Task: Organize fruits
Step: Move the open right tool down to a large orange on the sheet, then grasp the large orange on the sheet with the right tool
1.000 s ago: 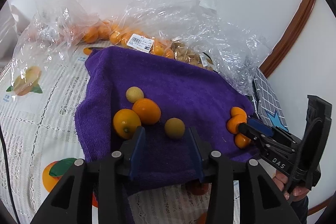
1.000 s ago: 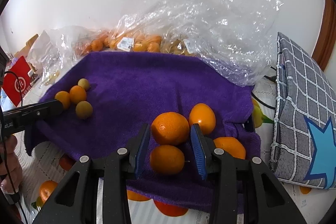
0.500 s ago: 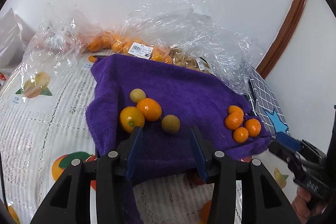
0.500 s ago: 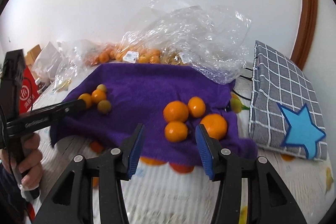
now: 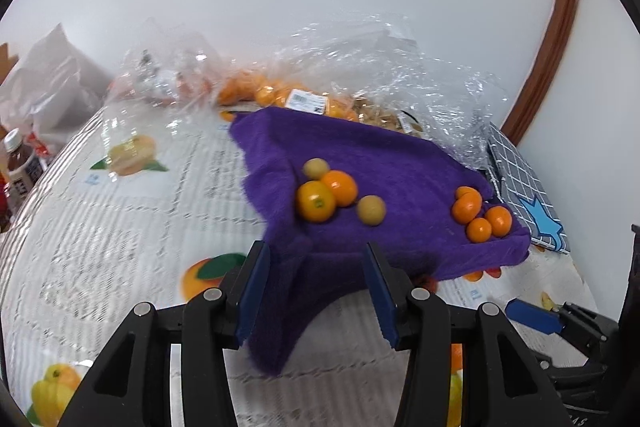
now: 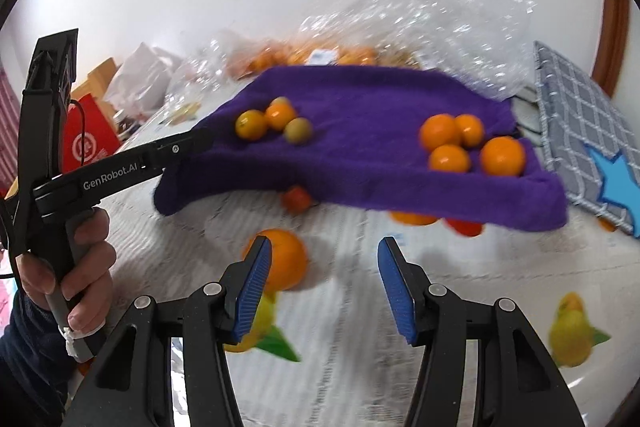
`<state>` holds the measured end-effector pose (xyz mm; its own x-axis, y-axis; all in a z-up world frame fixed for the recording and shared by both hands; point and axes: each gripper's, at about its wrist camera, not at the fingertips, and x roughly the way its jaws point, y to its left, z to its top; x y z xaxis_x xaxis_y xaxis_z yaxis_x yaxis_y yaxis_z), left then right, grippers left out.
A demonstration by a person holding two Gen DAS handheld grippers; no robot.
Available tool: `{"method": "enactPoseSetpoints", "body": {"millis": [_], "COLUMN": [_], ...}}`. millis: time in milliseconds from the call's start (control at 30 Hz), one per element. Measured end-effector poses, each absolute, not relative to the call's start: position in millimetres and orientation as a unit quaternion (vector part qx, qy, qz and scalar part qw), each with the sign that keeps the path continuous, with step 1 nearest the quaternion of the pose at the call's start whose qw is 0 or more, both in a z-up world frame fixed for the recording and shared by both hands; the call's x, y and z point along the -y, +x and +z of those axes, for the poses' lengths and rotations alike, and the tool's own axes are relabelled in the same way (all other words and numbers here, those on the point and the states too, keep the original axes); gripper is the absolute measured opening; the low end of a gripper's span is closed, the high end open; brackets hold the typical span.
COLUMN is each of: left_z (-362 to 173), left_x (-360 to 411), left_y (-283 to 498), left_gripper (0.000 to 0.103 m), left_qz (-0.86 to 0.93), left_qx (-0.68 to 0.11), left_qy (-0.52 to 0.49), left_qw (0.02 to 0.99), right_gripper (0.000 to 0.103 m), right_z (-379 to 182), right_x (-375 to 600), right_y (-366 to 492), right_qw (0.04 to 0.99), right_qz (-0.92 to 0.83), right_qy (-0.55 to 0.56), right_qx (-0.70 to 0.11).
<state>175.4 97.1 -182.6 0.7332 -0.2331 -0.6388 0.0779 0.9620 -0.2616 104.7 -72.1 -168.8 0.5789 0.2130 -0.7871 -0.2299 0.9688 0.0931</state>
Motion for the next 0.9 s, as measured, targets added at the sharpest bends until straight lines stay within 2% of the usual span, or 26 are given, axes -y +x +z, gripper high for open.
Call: {"method": "enactPoseSetpoints", "body": {"millis": [133, 200, 467, 600, 900], "left_z": [-184.7, -185.5, -188.2, -190.0, -191.1], "left_x": [-105.9, -108.6, -103.2, -98.7, -86.1], "left_y": [172.7, 172.6, 170.5, 167.3, 150.1], "left_gripper": [0.046, 0.046, 0.046, 0.046, 0.046], "left_qz": [-0.074, -0.073, -0.069, -0.074, -0.098], "left_qx": [-0.358, -0.36, -0.362, -0.364, -0.369], "left_qy": [-0.12, -0.125, -0.109, -0.103, -0.09], "left_qw": [0.923, 0.922, 0.923, 0.923, 0.92], "right_gripper": [0.055, 0.059, 0.059, 0.042, 0.042], "right_z": [-179.1, -183.6, -195.4, -197.1, -189.4], "right_x": [58.1, 54.5, 49.8, 49.8, 88.9], "right_y": [104.0, 104.2, 112.2, 114.1, 110.8], "right_qw": [0.884, 0.883, 0.872, 0.867, 0.883], "right_qz": [0.132, 0.134, 0.141, 0.152, 0.109], "right_qy": [-0.016, -0.018, -0.009, -0.005, -0.009], "right_qx": [-0.449, -0.449, -0.469, -0.475, -0.457]}}
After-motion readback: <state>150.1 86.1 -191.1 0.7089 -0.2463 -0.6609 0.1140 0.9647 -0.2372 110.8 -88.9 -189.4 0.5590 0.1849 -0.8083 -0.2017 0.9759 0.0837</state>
